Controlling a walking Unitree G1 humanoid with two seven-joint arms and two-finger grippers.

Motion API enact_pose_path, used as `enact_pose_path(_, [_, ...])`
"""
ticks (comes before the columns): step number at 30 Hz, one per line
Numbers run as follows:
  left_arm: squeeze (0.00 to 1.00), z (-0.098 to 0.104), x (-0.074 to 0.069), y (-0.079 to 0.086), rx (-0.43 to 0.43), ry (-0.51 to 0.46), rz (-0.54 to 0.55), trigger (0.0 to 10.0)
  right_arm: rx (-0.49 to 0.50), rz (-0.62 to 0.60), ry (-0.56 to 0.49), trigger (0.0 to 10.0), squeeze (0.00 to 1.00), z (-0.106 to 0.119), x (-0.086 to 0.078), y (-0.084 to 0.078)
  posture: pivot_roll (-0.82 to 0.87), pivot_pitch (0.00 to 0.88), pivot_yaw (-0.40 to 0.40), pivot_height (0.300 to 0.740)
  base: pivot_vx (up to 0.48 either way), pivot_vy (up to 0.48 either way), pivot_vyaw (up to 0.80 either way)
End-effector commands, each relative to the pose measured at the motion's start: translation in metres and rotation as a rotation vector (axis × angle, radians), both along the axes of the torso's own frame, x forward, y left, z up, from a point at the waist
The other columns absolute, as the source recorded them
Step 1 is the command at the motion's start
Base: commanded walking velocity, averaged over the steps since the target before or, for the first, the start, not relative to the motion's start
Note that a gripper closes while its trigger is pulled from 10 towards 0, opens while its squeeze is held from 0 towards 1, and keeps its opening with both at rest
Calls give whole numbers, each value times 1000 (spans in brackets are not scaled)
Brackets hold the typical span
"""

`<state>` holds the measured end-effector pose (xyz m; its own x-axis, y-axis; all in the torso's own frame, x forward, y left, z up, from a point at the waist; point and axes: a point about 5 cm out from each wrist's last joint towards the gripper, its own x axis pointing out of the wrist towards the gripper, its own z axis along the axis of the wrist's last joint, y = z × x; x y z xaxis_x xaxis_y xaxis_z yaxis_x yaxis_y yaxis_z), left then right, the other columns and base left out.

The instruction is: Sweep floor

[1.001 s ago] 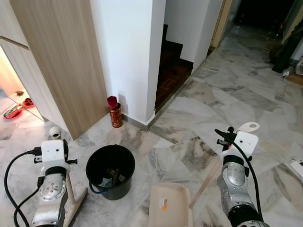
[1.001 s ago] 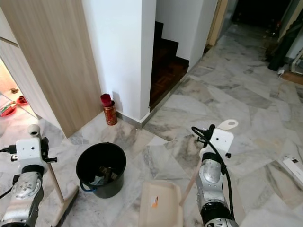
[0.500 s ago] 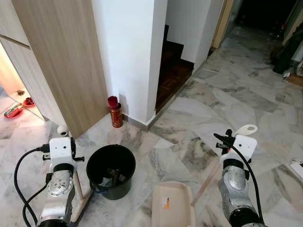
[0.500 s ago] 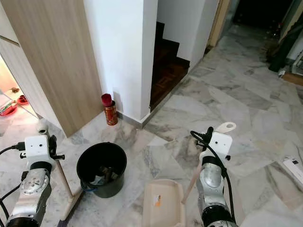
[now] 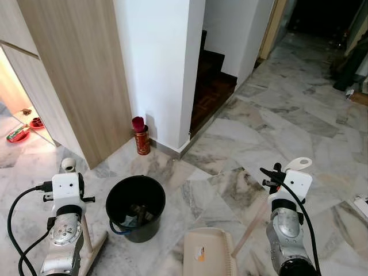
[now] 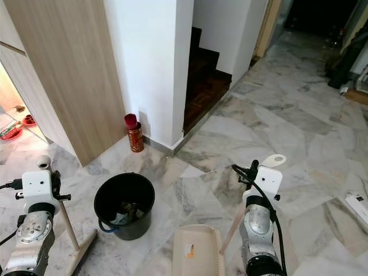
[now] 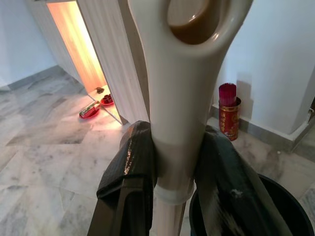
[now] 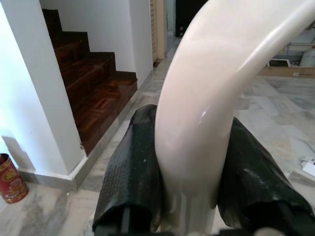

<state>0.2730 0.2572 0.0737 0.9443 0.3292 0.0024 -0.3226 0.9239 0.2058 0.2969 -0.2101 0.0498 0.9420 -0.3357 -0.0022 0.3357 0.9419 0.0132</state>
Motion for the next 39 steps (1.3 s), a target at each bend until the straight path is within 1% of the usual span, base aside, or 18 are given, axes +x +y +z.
enact_pose_path(1, [0,10,2,1,36,-35,-5,10000,-3,-3,-30,10000,0,6,3,-2,248,0,-62,740,0,0,0])
enact_pose_path(10, [0,10,2,3,43,-33,-5,10000,-4,1,-26,10000,0,6,5,-1,255,0,-57,740,0,0,0])
enact_pose_path(17, [0,11,1,3,56,-30,-18,10000,-2,10,-30,10000,0,6,5,2,252,0,-49,740,0,0,0])
enact_pose_path(25, [0,11,0,5,64,-30,-22,10000,2,11,-28,10000,0,4,4,6,245,0,-42,740,0,-241,0])
enact_pose_path(32, [0,12,2,2,62,-34,-33,10000,6,10,-29,10000,0,3,3,6,247,0,-42,740,0,-292,0])
enact_pose_path(39, [0,14,3,2,63,-40,-27,10000,13,18,-30,10000,0,4,5,9,257,0,-45,740,0,-292,0])
